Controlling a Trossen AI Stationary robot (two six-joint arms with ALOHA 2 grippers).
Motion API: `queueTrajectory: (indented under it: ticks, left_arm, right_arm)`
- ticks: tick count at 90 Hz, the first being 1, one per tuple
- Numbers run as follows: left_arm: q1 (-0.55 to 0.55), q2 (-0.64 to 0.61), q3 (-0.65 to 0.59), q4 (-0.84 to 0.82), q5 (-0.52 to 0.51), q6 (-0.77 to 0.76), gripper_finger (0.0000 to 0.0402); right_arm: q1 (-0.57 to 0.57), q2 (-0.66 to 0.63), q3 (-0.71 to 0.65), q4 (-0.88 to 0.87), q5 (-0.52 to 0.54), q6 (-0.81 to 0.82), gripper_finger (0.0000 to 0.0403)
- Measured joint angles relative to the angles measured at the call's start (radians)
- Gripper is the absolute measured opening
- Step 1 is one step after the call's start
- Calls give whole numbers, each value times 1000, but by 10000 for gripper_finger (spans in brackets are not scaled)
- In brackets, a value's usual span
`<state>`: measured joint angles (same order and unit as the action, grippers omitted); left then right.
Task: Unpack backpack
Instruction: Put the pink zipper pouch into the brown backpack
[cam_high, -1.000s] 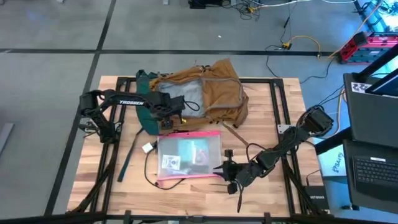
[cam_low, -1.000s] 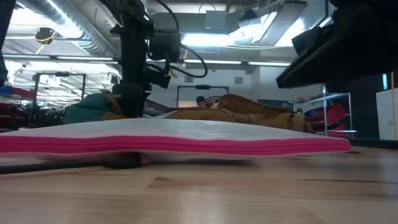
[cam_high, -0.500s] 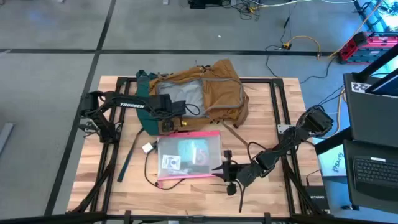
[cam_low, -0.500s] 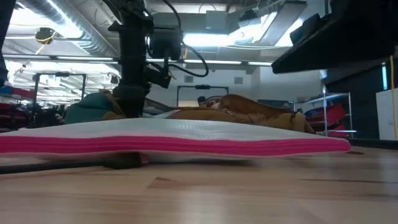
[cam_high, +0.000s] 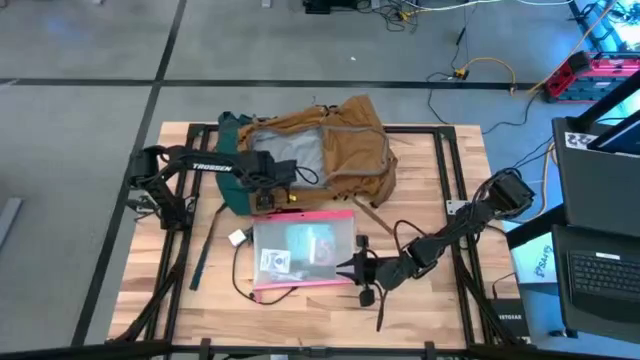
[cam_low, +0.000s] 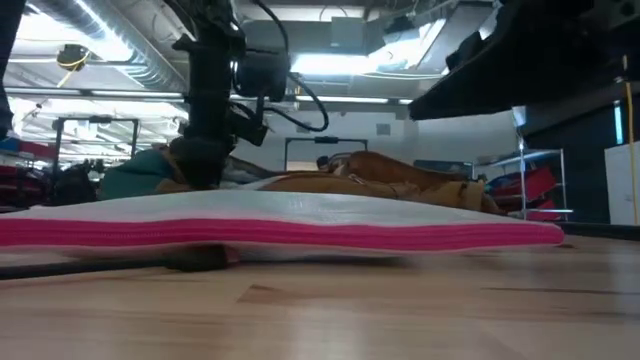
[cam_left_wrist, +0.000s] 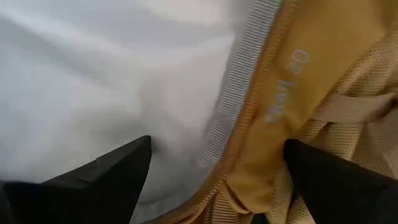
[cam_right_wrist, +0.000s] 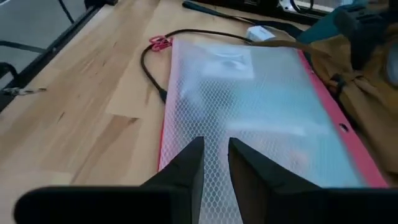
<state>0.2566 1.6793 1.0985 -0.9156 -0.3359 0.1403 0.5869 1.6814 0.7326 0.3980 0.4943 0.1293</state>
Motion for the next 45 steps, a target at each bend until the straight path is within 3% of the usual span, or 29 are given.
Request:
queueTrajectory:
  ticks: [6,23,45]
  left_arm:
    - [5,-2,0,7,66,10,353]
    - [-2,-4,-6,11,130,10,332]
    - [-22,-5,-43,14,187,2,190]
  right_arm:
    - [0,0,0,1,-22,-3,60]
    - [2,0,0,2,-72,-3,60]
    - [2,0,0,6,-77,-1,60]
